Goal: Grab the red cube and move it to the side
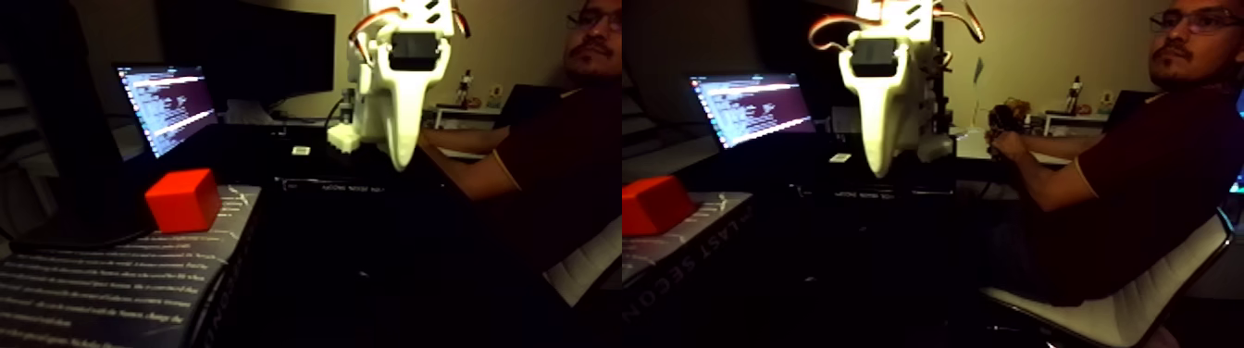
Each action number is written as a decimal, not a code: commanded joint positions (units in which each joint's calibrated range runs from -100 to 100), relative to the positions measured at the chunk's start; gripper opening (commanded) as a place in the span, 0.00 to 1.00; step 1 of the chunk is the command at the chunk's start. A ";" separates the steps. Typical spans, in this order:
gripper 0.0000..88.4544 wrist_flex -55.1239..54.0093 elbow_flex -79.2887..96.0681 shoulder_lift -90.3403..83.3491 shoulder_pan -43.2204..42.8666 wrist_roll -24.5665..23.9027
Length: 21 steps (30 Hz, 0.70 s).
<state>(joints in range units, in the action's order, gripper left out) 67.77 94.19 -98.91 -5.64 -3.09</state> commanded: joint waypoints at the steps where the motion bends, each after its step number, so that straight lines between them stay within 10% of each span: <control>1: 0.01 0.90 -0.09 -0.51 -0.94 0.15; 21: 0.01 0.81 -0.09 -0.51 -0.19 0.53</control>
<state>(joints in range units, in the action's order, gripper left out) 68.34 94.19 -99.41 -6.10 -2.78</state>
